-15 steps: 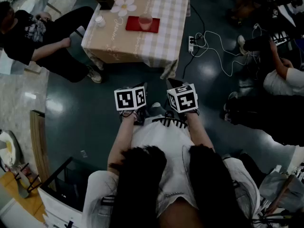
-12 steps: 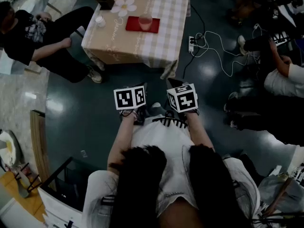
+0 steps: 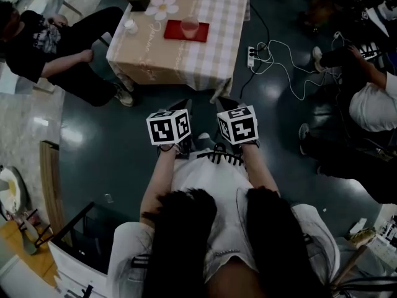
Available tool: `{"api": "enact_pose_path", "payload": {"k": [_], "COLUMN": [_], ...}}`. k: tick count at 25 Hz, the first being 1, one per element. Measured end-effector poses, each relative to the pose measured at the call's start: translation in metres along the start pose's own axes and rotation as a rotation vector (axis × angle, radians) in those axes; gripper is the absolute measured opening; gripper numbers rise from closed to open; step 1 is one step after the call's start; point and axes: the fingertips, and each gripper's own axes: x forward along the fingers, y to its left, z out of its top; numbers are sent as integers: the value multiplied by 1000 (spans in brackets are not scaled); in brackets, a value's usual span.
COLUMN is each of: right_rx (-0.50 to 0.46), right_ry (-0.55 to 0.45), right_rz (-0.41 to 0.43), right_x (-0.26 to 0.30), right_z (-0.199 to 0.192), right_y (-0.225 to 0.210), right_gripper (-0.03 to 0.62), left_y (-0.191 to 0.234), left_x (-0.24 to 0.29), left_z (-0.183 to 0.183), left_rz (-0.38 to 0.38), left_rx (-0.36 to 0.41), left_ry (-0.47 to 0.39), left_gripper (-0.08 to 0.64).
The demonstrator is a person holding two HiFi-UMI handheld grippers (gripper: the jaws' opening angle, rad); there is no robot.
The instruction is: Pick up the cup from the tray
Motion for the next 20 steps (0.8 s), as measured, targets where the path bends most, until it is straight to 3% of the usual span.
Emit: {"api": "enact_pose_path", "payload": {"k": [8, 12, 20], "right_rx": [12, 2, -9], "right_ry": [-98, -131, -194], "right_rz": [47, 122, 86], "right_x": [-1, 1, 9], "right_z": [19, 32, 67], "right_y": [4, 15, -2], "right_gripper": [20, 165, 241], "left_y": [-1, -2, -4], "left_x": [-5, -3, 10], "left_z": [17, 30, 68], "left_rz": [25, 6, -20], "left_rx": [28, 42, 90], "left_ry": [-71, -107, -178], "left_gripper": [4, 5, 5]}}
